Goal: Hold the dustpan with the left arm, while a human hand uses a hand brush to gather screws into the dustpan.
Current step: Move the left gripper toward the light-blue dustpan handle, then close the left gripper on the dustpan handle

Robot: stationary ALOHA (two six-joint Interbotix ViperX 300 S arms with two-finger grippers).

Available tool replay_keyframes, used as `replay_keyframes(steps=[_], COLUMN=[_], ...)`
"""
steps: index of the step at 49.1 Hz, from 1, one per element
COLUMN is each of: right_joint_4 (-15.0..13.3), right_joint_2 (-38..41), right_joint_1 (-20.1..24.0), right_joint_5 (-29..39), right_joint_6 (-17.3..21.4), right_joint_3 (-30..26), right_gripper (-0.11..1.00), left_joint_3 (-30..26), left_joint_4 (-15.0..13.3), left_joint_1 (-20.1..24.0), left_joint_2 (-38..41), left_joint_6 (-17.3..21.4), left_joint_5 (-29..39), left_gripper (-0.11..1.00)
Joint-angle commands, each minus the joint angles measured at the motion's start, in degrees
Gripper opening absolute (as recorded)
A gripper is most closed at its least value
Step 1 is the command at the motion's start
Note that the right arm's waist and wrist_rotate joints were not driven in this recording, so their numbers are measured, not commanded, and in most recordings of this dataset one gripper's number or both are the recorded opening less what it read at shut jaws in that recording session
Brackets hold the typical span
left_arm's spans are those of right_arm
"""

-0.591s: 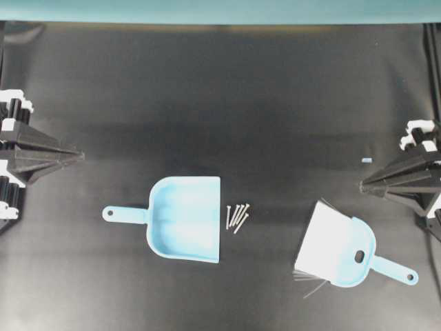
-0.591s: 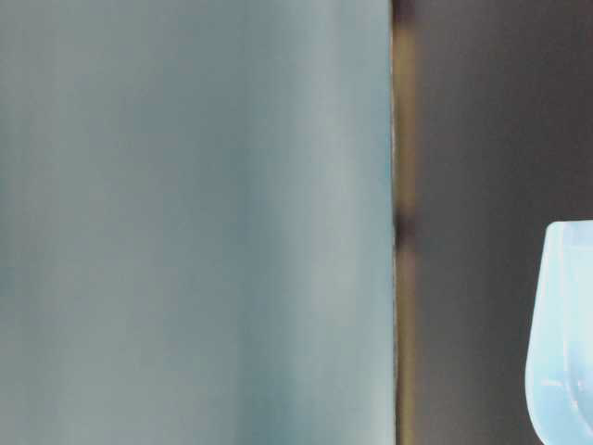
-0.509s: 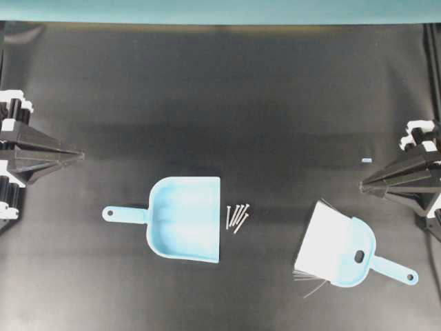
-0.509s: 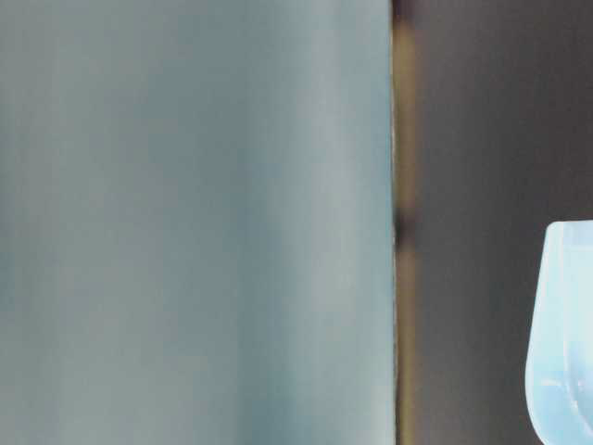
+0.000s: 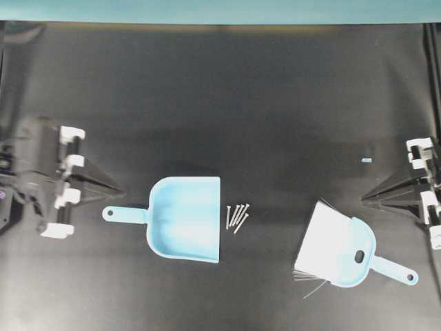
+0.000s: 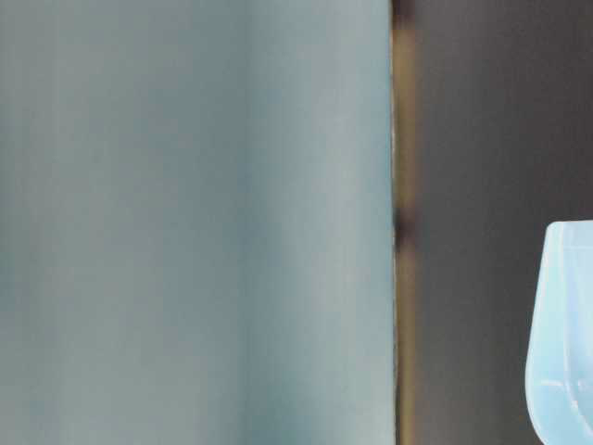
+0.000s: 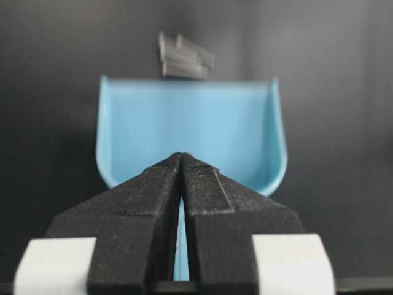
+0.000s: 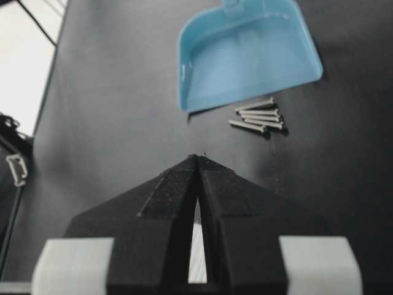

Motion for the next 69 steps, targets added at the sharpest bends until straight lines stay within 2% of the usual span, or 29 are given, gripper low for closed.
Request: replay_keyframes(steps=[1, 12, 15, 17, 26, 37, 59, 62, 65, 69], right_joint_4=[0.18, 0.0, 0.0, 0.0, -0.09, -0.09, -0.09, -0.09, -0.09, -0.09], right_joint_2=[-1.14, -5.01, -6.33, -7.38, -12.04, -16.35, -17.75, -17.75, -17.75, -17.75], right_joint_1=[0.0, 0.0, 0.0, 0.0, 0.0, 0.0, 0.0, 0.0, 0.0, 0.0], right_joint_5=[-0.26, 0.35, 0.88, 1.23, 2.37, 8.17, 8.0, 8.0, 7.91, 7.73], right_joint_6=[0.0, 0.09, 0.0, 0.0, 0.0, 0.0, 0.09, 0.0, 0.0, 0.09], right_joint_3=[0.53, 4.31, 5.45, 6.06, 7.03, 7.03, 7.29, 7.29, 7.29, 7.82], right_gripper=[0.0, 0.0, 0.0, 0.0, 0.0, 0.0, 0.0, 0.0, 0.0, 0.0], left_joint_3=[-2.29, -2.37, -2.64, -2.81, -3.08, -5.1, -6.86, -6.86, -6.94, -7.03], left_joint_4=[0.26, 0.18, 0.26, 0.26, 0.26, 0.26, 0.26, 0.26, 0.26, 0.18], left_joint_1=[-0.18, -1.23, -1.41, -1.49, -1.41, -1.41, -1.32, -1.32, -1.32, -1.32], left_joint_2=[3.69, 10.9, 13.1, 14.41, 19.78, 25.31, 29.79, 29.79, 29.62, 29.53], left_joint_6=[0.0, -0.7, -0.7, -0.62, -0.62, -0.53, -0.62, -0.62, -0.7, -0.35], left_joint_5=[1.14, 0.7, 0.44, -0.09, -4.66, -4.83, -4.83, -5.01, -5.1, -5.1], left_gripper=[0.09, 0.74, 0.86, 0.9, 0.9, 0.9, 0.89, 0.86, 0.79, 0.59])
